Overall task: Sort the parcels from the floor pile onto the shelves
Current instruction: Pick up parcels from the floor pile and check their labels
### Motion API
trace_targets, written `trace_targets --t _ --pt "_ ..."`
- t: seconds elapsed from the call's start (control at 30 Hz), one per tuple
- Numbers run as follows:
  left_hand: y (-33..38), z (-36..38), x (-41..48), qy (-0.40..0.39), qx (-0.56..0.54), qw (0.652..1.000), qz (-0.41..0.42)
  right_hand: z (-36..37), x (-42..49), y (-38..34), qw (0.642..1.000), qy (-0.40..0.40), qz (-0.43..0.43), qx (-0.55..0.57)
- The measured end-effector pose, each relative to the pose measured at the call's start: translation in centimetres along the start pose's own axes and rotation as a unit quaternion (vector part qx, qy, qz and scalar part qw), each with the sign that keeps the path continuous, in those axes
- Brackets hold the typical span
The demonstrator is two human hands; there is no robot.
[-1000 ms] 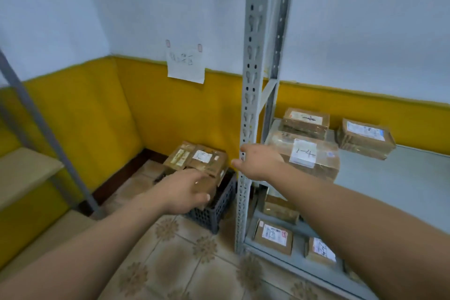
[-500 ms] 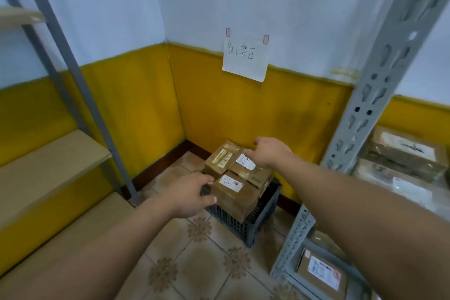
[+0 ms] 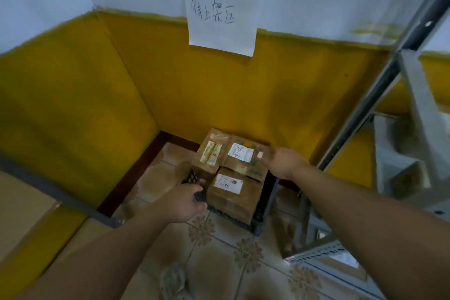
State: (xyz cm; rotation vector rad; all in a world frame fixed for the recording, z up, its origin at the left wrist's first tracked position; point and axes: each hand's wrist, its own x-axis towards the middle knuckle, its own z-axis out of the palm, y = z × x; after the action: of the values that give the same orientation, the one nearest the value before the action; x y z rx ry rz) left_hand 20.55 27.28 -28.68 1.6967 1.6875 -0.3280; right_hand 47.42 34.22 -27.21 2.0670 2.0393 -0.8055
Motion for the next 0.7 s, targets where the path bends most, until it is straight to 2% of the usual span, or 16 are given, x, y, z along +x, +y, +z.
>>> trace_targets --t 0.13,0.3,0.43,0.57,0.7 --pt "-3.0 -1.5 7.2 -0.054 0.052 0.997 0.023 3.6 4.1 -0.7 0.998 -0.033 0.06 -0.008" --pt "-6.6 -2.0 16.6 -0.107 0.073 0.99 0.048 8.8 10.2 -1.7 0.988 -0.047 0.12 0.086" --pt "-8.6 0.5 23.7 -0.129 0.063 0.989 0.034 15.0 16.4 -0.6 0.971 -0.033 0.174 0.161" --pt "-9.6 5.4 30.6 -0.145 0.014 0.989 0.003 22.1 22.0 2.5 0.964 -0.062 0.193 0.171" --pt "-9.9 10.6 36.1 -0.123 -0.117 0.985 -0.04 27.9 24.7 5.1 0.94 -0.045 0.272 0.2"
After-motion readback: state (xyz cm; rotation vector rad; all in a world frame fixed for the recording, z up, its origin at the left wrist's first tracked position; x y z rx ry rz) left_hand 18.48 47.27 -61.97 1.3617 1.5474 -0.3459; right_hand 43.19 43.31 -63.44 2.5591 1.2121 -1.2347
